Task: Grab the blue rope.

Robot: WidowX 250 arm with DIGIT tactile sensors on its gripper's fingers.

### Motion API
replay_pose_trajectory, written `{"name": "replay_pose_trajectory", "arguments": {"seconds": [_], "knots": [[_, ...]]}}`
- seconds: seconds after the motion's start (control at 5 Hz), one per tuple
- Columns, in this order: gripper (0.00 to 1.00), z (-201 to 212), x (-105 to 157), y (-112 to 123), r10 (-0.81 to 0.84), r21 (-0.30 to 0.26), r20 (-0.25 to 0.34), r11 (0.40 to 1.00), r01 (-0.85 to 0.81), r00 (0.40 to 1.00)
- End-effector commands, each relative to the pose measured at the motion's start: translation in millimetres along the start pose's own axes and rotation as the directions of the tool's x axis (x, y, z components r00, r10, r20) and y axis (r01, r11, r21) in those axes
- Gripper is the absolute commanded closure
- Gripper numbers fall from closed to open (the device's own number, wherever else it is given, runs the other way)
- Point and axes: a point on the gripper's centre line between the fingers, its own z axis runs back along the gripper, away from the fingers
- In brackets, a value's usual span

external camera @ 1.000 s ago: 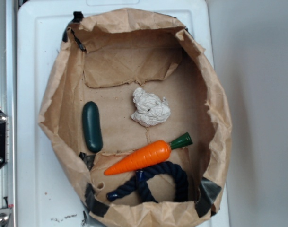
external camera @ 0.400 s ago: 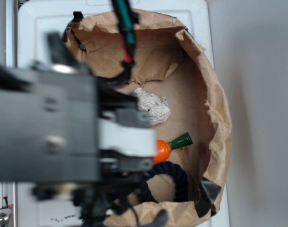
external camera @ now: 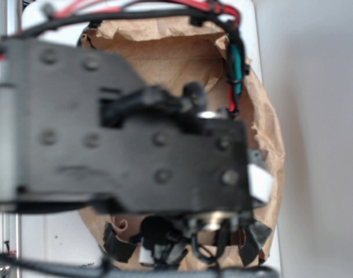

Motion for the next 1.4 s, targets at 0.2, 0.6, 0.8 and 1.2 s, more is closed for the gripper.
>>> {"name": "replay_pose_trajectory", "arguments": {"seconds": [0.2,0.6,0.8,1.2], "knots": [[0.00,16.5,12.0,0.2,0.005,0.005,0.059,1.000,-0.006,0.998],[0.00,11.3,24.3,17.2,-0.191,-0.065,0.003,0.980,0.190,0.982],[0.00,15.5,40.9,37.6,-0.239,-0.086,0.049,0.966,0.243,0.970],[0.00,27.0,38.9,41.2,-0.410,-0.081,0.177,0.900,0.429,0.895]]}}
